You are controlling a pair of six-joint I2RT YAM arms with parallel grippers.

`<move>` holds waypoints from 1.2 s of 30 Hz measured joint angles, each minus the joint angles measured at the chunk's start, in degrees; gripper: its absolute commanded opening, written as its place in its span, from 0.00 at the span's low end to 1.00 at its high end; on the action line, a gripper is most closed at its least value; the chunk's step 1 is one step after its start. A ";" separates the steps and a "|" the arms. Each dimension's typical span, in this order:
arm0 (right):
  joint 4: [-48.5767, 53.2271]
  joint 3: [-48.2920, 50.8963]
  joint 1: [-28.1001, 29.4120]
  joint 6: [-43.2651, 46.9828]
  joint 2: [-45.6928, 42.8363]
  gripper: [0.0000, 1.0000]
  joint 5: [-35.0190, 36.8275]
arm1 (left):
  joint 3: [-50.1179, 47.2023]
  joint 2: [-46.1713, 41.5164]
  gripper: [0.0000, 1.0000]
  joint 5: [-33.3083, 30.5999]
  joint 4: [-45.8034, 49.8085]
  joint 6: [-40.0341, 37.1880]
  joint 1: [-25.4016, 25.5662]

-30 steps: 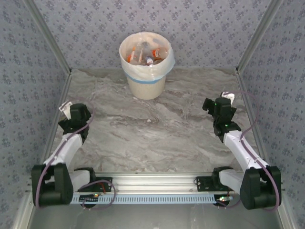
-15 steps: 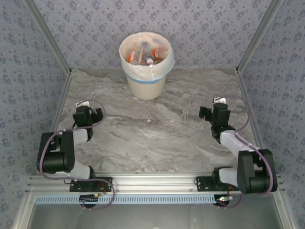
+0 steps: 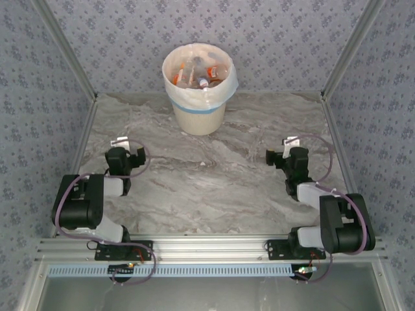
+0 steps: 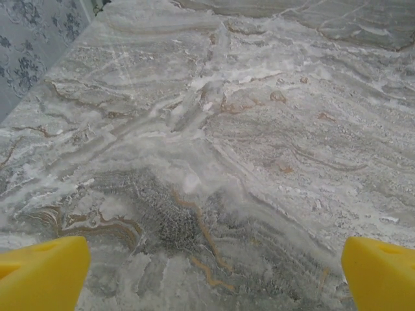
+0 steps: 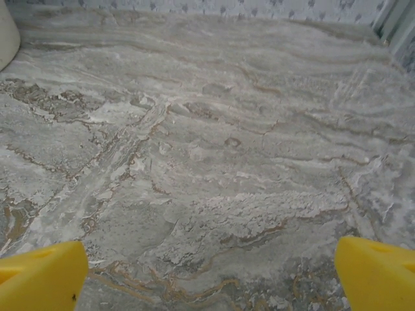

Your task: Put the plastic bottles in the bin

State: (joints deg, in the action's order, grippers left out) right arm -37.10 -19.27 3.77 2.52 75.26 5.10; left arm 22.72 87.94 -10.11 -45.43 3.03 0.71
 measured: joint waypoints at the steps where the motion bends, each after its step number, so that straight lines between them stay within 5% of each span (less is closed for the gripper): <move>1: -2.38 1.46 -0.15 0.35 -0.09 1.00 0.07 | -0.02 0.00 0.99 -0.13 -0.28 0.00 0.00; 15: -20.94 6.40 -4.57 -0.61 10.49 1.00 -0.92 | 0.00 0.00 0.99 -0.22 -1.11 0.00 0.00; 22: -13.16 -2.54 -5.07 -1.22 11.76 1.00 -1.31 | -0.02 0.00 0.99 -0.22 -1.11 0.00 0.00; 36: -9.86 -2.84 -5.14 -1.22 11.76 1.00 -1.57 | 0.00 0.00 1.00 -0.20 -1.11 0.00 0.00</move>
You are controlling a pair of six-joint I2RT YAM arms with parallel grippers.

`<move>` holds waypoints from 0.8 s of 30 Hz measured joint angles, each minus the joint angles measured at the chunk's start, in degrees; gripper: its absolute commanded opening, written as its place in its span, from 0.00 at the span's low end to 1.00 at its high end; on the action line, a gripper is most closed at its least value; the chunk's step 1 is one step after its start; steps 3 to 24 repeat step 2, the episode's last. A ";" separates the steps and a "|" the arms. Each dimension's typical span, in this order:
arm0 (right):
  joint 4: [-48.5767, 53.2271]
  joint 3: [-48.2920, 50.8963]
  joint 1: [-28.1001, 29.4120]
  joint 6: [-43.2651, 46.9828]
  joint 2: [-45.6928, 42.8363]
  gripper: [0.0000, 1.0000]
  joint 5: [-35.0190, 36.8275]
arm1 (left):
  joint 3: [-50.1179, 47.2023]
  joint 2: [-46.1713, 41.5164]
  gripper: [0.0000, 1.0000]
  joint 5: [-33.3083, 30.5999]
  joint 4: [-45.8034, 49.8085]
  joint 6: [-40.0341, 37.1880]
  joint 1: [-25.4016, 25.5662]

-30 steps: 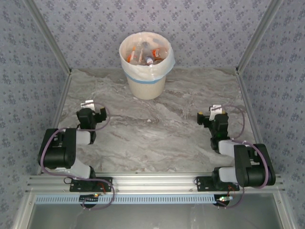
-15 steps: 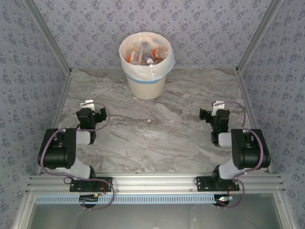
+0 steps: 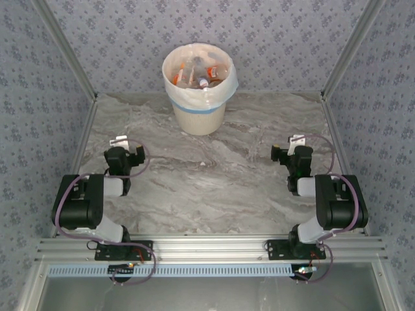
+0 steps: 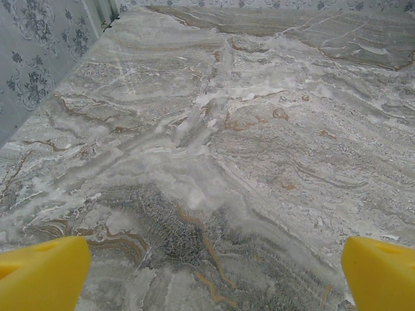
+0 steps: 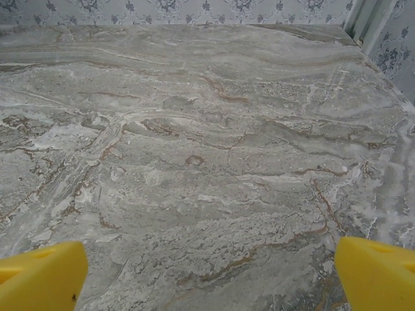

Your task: Put the plastic bottles in the bin

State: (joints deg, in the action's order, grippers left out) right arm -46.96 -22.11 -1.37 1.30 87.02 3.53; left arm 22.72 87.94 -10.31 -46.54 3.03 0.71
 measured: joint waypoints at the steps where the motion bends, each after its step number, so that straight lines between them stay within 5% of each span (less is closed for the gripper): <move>1: 0.13 0.00 0.00 0.00 0.00 1.00 -0.02 | -0.02 0.00 0.99 -0.02 0.00 0.00 0.00; 24: 0.26 0.00 0.00 0.00 0.00 1.00 -0.04 | 0.00 0.00 0.99 -0.02 0.02 0.00 0.00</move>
